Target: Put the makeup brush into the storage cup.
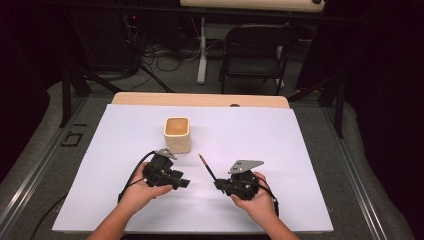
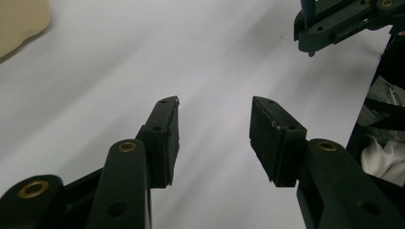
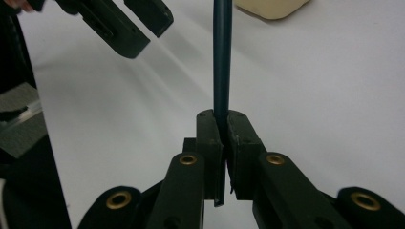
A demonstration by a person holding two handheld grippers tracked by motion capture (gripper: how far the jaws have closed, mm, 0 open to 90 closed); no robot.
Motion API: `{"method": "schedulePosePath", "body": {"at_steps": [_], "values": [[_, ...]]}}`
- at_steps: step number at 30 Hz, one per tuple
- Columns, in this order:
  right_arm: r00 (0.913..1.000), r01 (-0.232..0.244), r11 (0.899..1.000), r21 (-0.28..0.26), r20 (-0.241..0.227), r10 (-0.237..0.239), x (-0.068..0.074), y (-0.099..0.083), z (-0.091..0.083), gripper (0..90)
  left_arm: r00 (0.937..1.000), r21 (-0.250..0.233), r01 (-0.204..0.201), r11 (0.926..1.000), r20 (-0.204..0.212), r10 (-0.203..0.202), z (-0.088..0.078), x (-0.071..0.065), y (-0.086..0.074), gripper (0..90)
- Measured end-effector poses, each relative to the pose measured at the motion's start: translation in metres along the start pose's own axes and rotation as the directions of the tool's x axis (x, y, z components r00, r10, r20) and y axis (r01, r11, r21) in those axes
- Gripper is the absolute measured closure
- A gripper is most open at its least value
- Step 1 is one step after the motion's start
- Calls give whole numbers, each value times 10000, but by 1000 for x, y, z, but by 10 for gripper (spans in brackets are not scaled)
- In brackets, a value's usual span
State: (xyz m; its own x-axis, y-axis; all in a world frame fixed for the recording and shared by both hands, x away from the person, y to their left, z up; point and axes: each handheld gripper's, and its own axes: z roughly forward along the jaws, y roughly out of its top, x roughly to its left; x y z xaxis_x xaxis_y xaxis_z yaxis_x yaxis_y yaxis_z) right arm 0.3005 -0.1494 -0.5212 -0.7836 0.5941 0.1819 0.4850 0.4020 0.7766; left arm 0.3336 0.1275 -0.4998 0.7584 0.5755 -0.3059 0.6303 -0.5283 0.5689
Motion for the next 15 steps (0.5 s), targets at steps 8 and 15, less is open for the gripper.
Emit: {"method": "schedulePosePath", "body": {"at_steps": [8, 15], "values": [[9900, -1161, 9925, -374, -856, 1125, -6, -3, 2, 851, 9999, -70, 133, 9999, 44, -133, 1, 1, -1, 536], [9539, -2561, 9644, -652, -1788, 2412, -12, -9, 6, 851, 9997, -184, 197, 9996, 176, -193, 2, 2, -2, 541]]}}
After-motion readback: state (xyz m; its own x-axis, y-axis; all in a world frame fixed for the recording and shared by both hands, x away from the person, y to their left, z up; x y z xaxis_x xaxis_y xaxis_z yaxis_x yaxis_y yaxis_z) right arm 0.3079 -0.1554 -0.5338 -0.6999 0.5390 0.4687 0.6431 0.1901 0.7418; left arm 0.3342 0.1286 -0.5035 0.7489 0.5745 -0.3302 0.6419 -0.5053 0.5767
